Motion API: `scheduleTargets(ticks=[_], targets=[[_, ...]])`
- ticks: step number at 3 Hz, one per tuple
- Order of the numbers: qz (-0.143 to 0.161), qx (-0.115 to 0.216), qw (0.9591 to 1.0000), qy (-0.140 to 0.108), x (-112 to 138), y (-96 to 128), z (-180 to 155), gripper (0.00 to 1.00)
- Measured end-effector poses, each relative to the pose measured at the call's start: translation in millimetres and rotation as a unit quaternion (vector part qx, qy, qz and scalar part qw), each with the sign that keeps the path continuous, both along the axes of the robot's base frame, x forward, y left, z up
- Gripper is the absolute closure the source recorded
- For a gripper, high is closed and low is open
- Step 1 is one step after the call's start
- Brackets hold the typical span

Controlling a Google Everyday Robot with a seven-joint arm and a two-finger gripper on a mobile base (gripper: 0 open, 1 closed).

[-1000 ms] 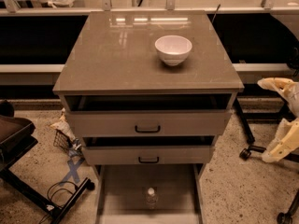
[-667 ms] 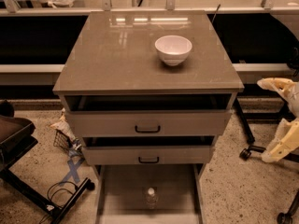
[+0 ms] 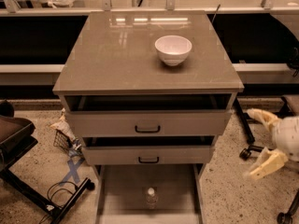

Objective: Pick water bottle from bottom drawer and place on counter

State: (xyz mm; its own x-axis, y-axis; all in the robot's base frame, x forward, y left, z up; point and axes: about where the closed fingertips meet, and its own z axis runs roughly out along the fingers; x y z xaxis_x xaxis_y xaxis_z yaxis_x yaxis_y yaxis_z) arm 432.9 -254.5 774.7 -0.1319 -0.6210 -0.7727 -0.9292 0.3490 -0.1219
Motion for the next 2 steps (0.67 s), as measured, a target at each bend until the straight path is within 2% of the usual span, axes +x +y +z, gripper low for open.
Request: scheduleTargets(ticks=[1,2], targets=[[-0.016,0.089,0.9954,-0.029,1,-9,-62,0.0],[-0.011,0.141,0.9879,-0.065,1,-20,-118,0.0]])
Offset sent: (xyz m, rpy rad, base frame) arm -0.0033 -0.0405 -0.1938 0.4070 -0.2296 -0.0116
